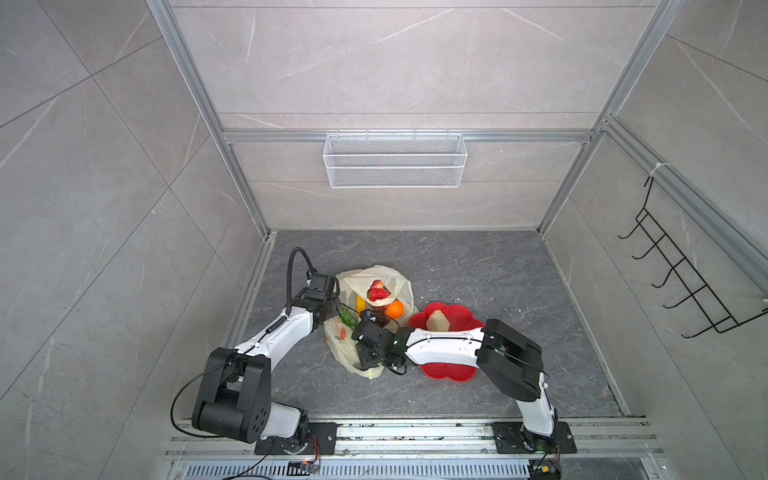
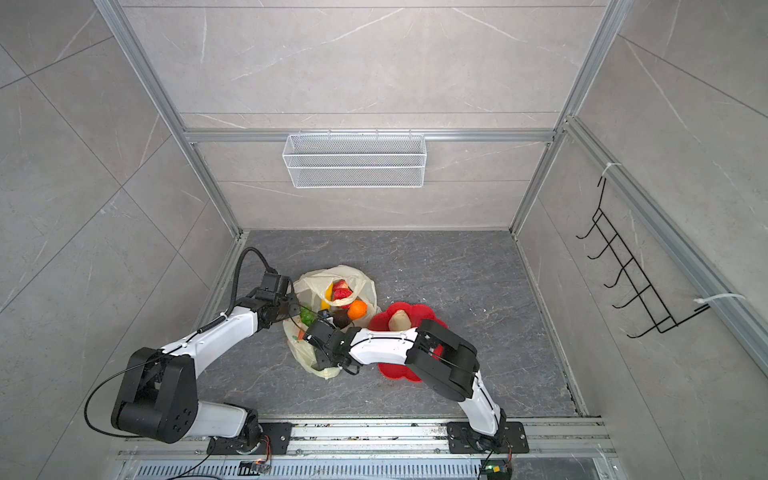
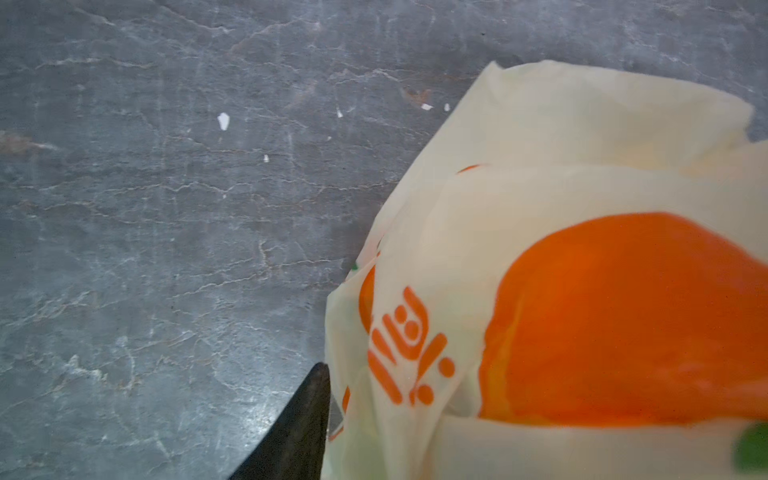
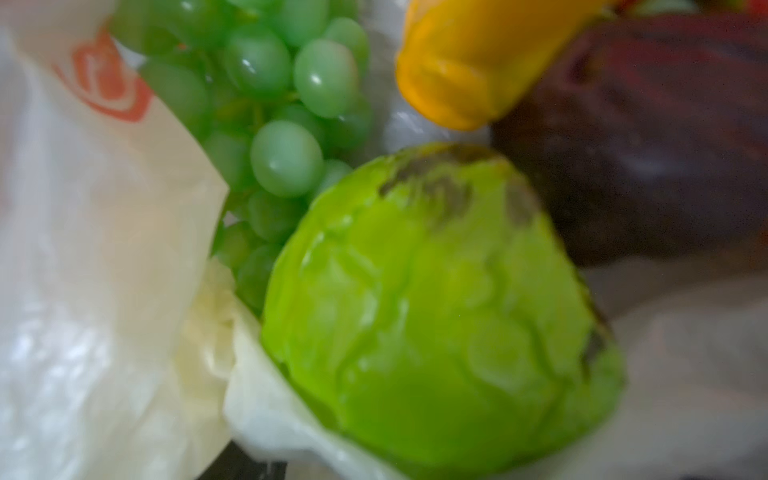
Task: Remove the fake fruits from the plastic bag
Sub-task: 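Reach the right gripper down to the green custard apple in the bag, then close the right gripper on the green custard apple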
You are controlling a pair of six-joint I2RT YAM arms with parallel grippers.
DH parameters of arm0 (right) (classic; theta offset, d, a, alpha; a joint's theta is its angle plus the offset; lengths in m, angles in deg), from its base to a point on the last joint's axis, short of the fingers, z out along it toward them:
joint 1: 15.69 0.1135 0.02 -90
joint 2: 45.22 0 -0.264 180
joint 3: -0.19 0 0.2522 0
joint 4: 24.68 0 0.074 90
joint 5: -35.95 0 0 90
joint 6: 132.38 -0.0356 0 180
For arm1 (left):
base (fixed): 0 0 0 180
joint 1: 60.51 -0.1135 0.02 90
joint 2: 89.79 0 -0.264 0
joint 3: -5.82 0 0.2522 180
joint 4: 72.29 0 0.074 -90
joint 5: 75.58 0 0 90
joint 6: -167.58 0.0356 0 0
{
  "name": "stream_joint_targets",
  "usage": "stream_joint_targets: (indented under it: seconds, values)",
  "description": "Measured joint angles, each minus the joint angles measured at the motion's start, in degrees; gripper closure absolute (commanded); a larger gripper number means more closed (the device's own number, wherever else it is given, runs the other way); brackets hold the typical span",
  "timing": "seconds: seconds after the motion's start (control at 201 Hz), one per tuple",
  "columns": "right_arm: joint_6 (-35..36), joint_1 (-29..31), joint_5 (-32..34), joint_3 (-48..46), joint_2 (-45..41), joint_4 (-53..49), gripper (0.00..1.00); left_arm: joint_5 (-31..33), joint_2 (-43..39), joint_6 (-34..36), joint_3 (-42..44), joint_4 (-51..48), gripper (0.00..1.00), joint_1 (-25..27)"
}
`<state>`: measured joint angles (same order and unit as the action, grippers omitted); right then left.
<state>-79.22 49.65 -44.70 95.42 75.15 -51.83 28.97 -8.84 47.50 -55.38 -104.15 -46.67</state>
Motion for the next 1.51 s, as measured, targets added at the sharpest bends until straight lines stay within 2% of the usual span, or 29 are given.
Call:
stream_joint_targets:
  seconds: [0.149, 0.284, 0.358, 0.548, 0.757, 0.926, 1.07, 1.23, 1.508]
  values:
    - [1.9, -0.2, -0.5, 8.1, 5.5, 0.9, 0.43, 2.5, -2.0, -1.9, 1.3, -0.4, 0.19, -1.4]
    - [3.0, -0.5, -0.4, 9.5, 6.4, 1.3, 0.43, 4.9, -5.7, -3.5, 2.7, -1.7, 0.13, -1.4]
    - [3.1, -0.5, -0.2, 8.0, 6.2, 2.4, 0.43, 5.4, -6.2, -4.3, 2.7, -2.2, 0.14, -1.4]
    - [3.2, 1.2, 1.3, 1.0, 2.7, 4.9, 0.42, 4.8, -4.9, -5.8, 2.7, -3.1, 0.24, -2.0]
    - [1.9, 2.2, 1.3, -3.8, -1.4, 5.0, 0.3, 3.3, -3.5, -6.4, 2.7, -3.1, 0.32, -2.4]
    - [1.9, 2.0, 2.2, -4.8, -6.8, 2.9, 0.28, 3.1, -3.5, -6.4, 2.7, -3.1, 0.34, -2.4]
    - [1.7, 1.0, 3.1, -4.6, -13.1, 2.3, 0.21, 2.8, -3.5, -6.4, 2.7, -2.9, 0.34, -2.4]
    - [0.2, -0.3, 4.0, -0.4, -14.7, 0.0, 0.22, 2.1, -3.5, -6.4, 2.7, -2.8, 0.34, -2.4]
    - [-7.4, -5.5, 2.4, 16.2, -3.3, -9.8, 0.28, 1.8, -4.3, -6.4, 3.2, -2.4, 0.33, -2.4]
